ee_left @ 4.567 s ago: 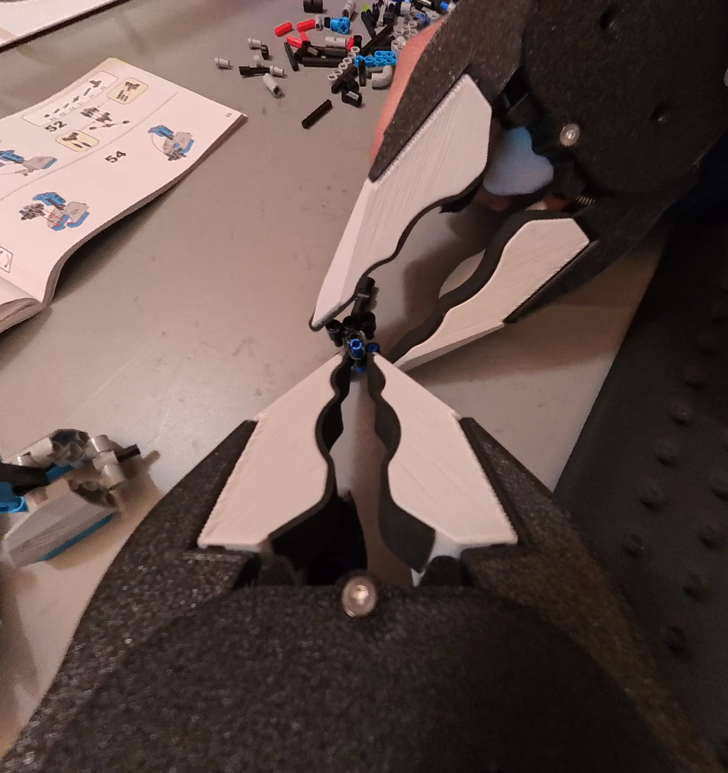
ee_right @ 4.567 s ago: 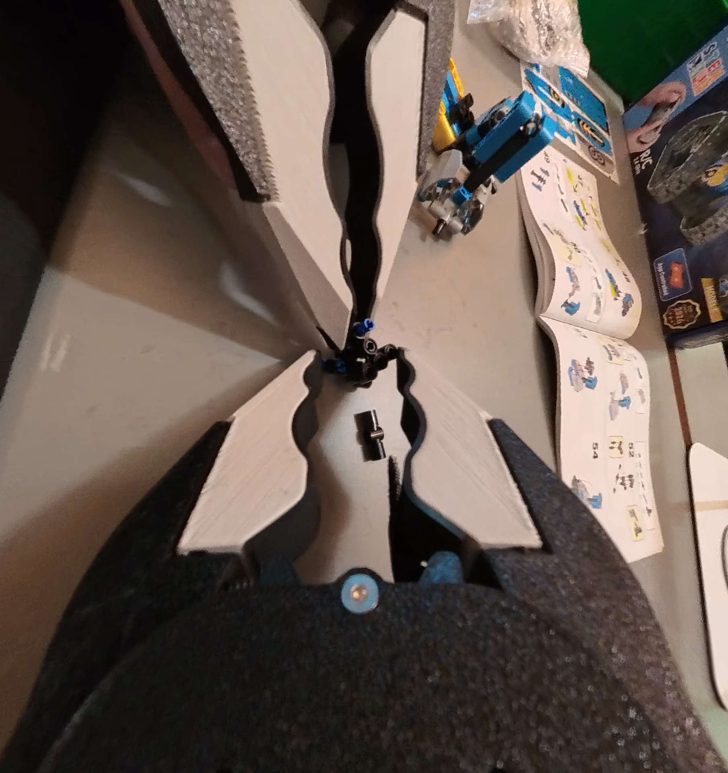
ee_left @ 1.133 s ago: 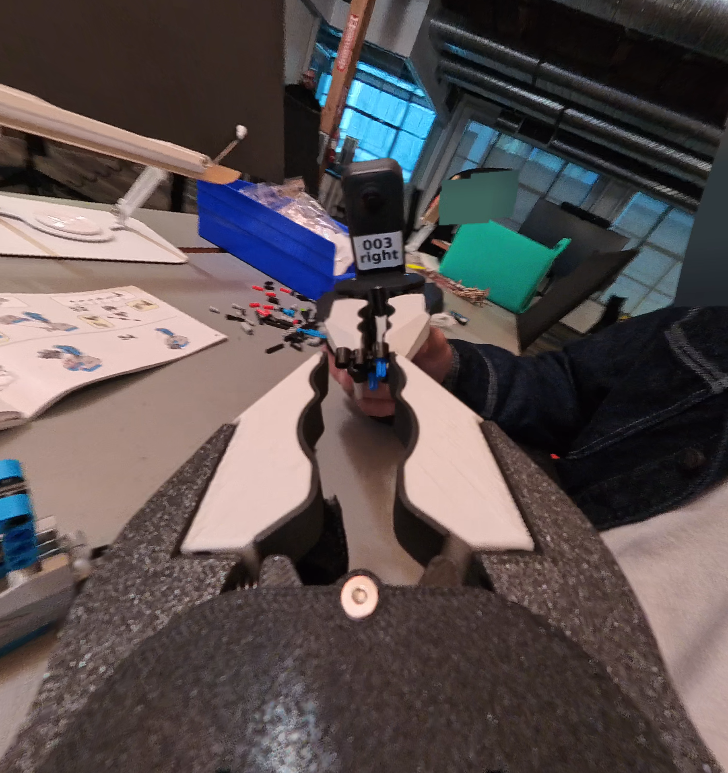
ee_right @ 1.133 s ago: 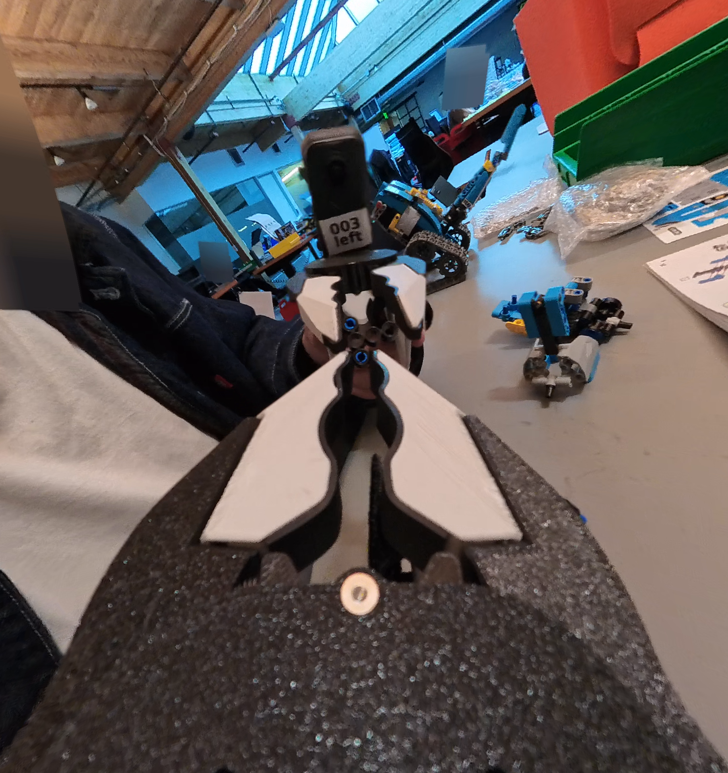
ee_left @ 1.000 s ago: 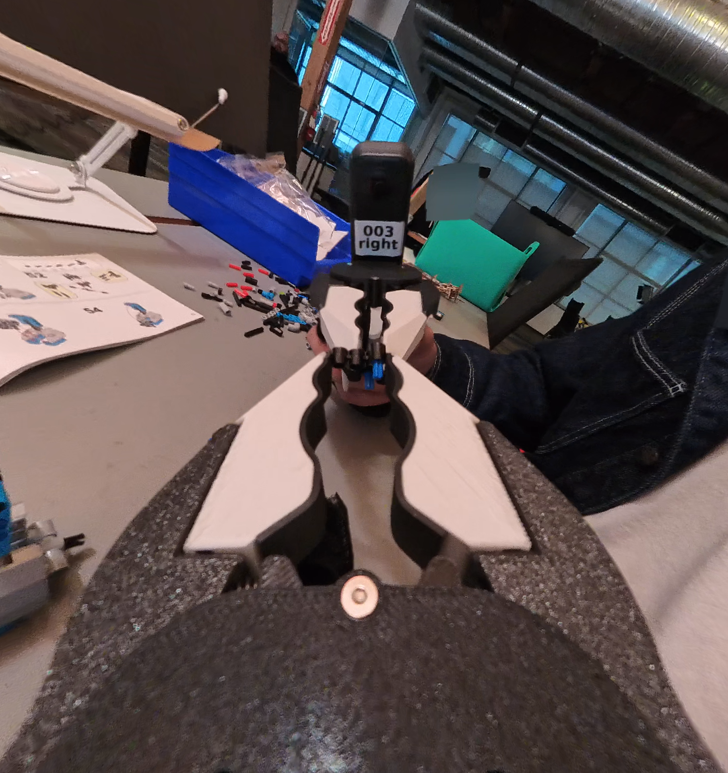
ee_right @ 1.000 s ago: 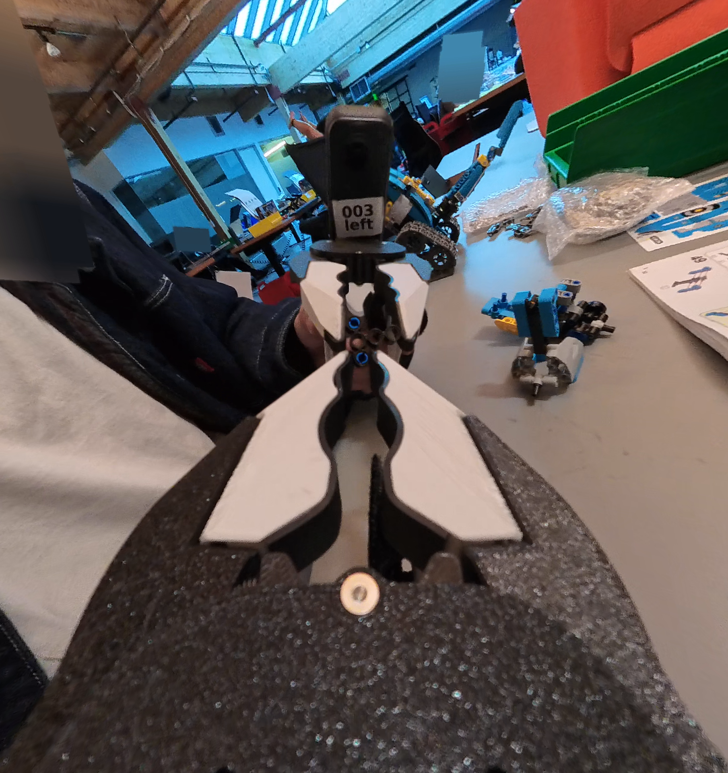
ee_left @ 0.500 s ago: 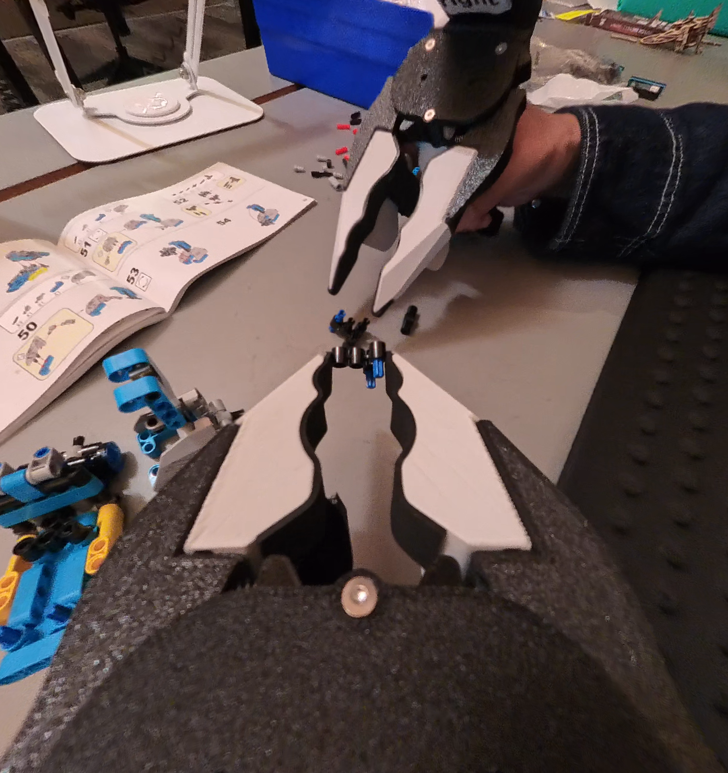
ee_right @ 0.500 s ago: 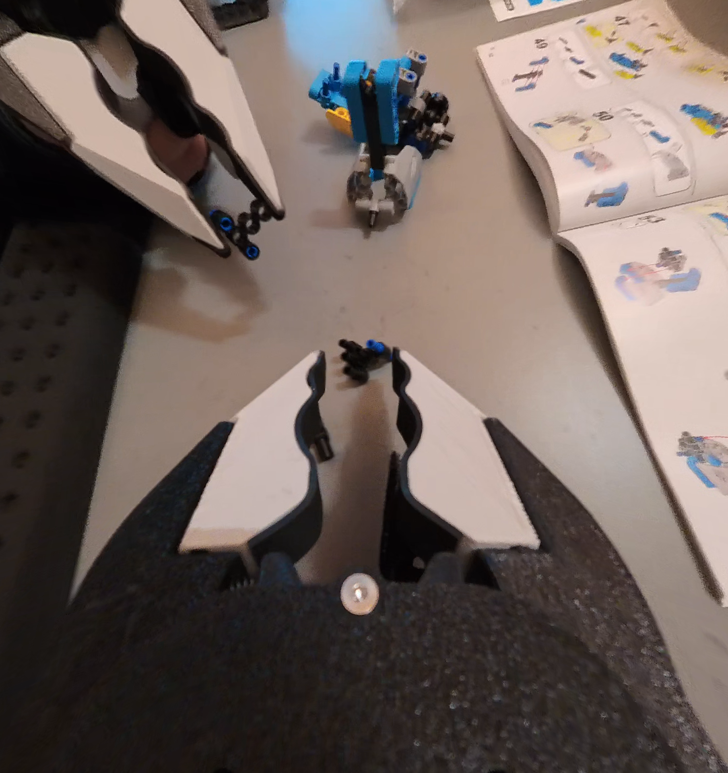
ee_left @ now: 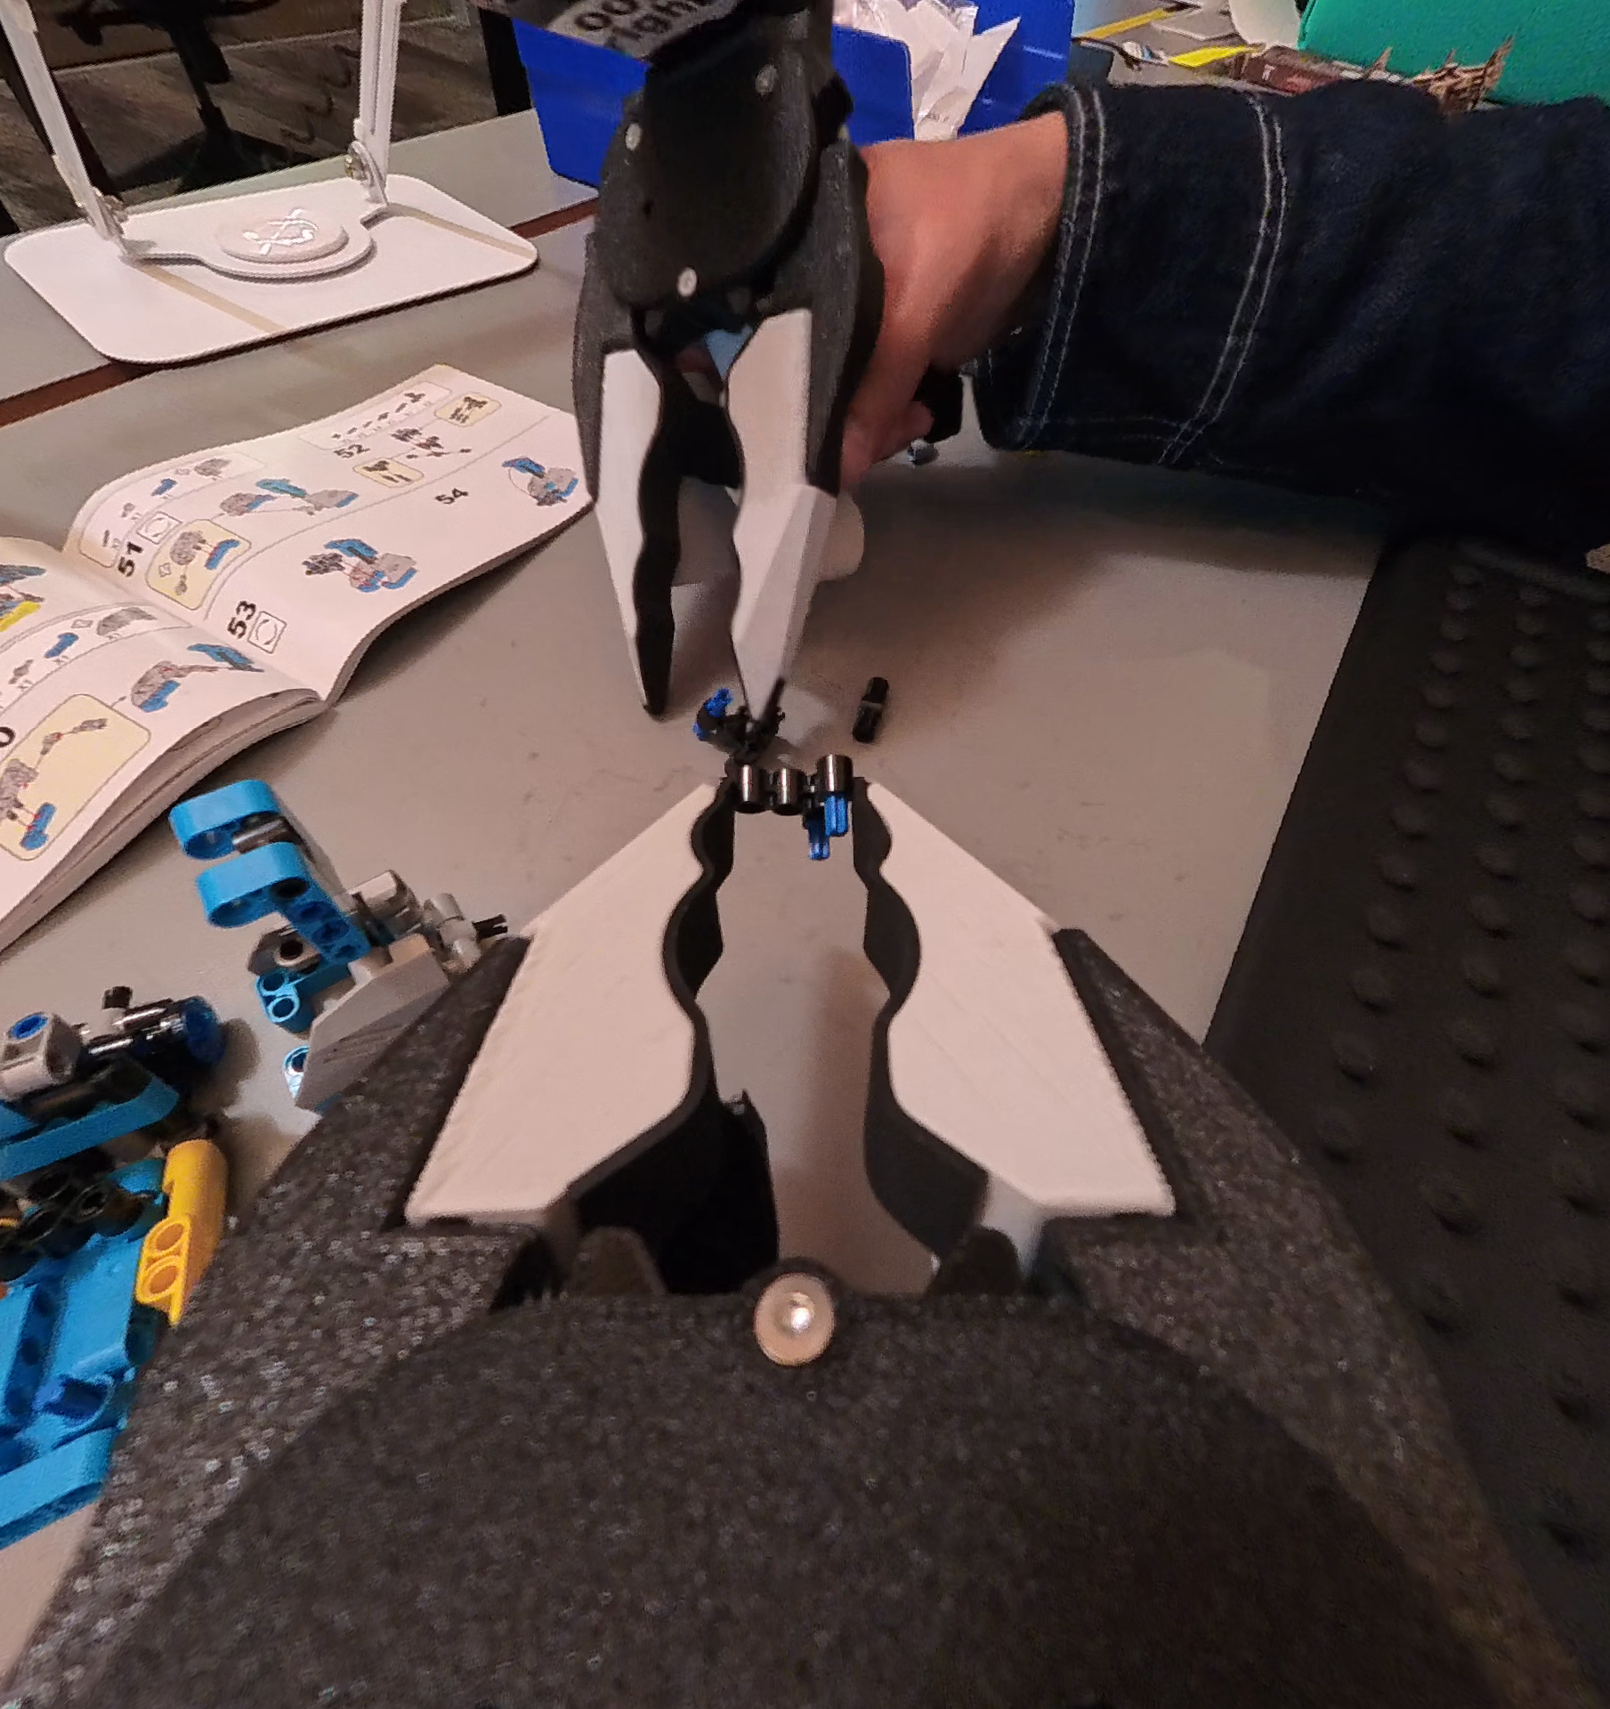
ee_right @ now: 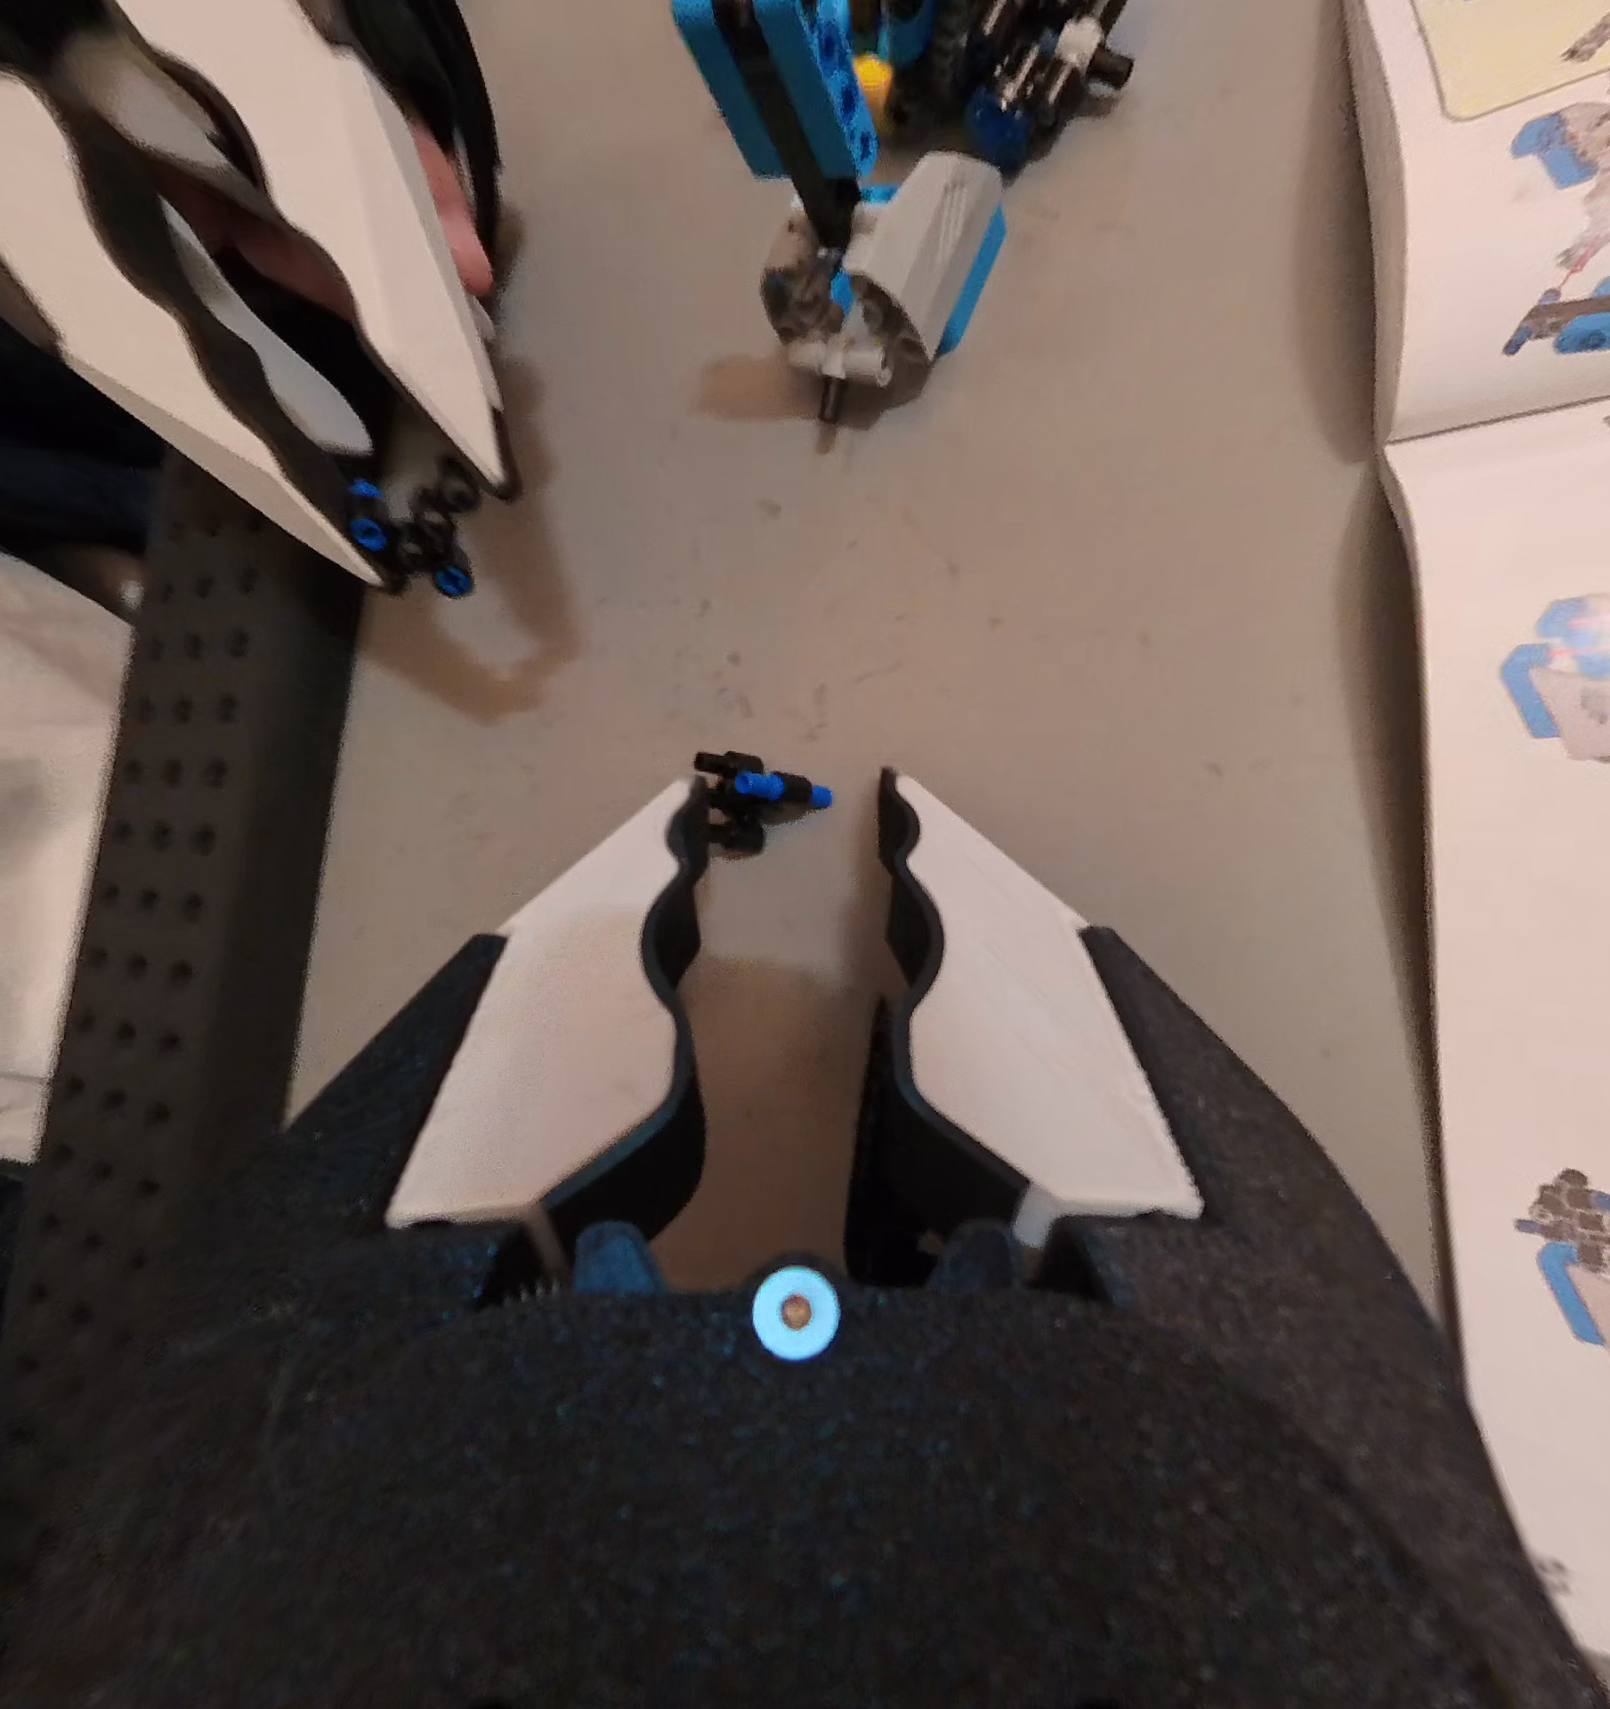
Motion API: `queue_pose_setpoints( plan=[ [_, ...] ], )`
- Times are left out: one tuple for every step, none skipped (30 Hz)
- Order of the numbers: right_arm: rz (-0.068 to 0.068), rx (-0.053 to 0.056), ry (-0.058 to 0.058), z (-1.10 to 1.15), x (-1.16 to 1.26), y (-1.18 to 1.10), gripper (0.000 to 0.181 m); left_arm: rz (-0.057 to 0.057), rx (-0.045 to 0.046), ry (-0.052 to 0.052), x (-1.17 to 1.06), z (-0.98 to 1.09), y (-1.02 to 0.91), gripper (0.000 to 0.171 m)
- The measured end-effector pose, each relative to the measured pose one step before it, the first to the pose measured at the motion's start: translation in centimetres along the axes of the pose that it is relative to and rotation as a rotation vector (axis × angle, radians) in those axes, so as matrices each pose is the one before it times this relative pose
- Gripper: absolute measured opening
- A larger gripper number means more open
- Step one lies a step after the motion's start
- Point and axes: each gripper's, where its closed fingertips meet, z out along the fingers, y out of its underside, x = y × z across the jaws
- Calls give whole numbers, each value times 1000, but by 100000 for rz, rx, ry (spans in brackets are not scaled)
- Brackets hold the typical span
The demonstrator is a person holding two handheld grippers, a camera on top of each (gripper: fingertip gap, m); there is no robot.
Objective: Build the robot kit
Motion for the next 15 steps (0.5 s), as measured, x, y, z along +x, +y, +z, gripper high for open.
queue_pose_setpoints(
  plan=[
    [-2688, -1369, 1759, 157, -103, 198, 39, 61, 97, 72, 19, -9, -5, 25],
    [-2280, -245, 1103, 106, -269, 14, 36, 39, 126, 136, 34, 1, -13, 25],
    [-2106, -1113, 2483, 150, -73, 138, 33, -13, -19, 158, 23, -1, 3, 25],
    [-3292, -1580, 4289, 122, 138, 222, 29, -13, -132, 140, 18, 19, 27, 25],
    [-4067, -794, 2995, 43, -111, 113, 25, 34, -205, 102, 27, 27, 33, 25],
    [-3100, -906, 3184, 69, -44, 81, 23, 138, -139, 45, 21, 28, 27, 25],
    [-2638, -425, 1771, 37, -212, 7, 19, 167, -151, -14, 21, 20, 22, 25],
    [-1443, -422, 2487, 59, -32, -30, 19, 165, -132, -101, -1, 8, 35, 25],
    [-1548, -59, 2981, -7, 89, -46, 18, 116, -40, -5, 18, 7, 4, 25],
    [-1797, -273, 2352, -17, 24, 39, 18, 38, -103, 9, 10, 6, 31, 25],
    [-1480, -502, 1896, -12, 31, 99, 18, 26, -144, -67, -8, 23, 16, 25],
    [-882, -787, 2369, -37, 164, 125, 20, 35, -33, -29, 6, 7, 13, 25],
    [-771, -301, 1111, -78, -31, 39, 25, -5, -10, 61, 9, -1, 1, 25],
    [-464, -341, -29, -105, -171, 40, 26, -36, -75, -11, -4, 11, 14, 25],
    [89, -1321, 992, -121, 42, 153, 28, -21, -75, -129, -21, 7, 5, 25]
  ],
)
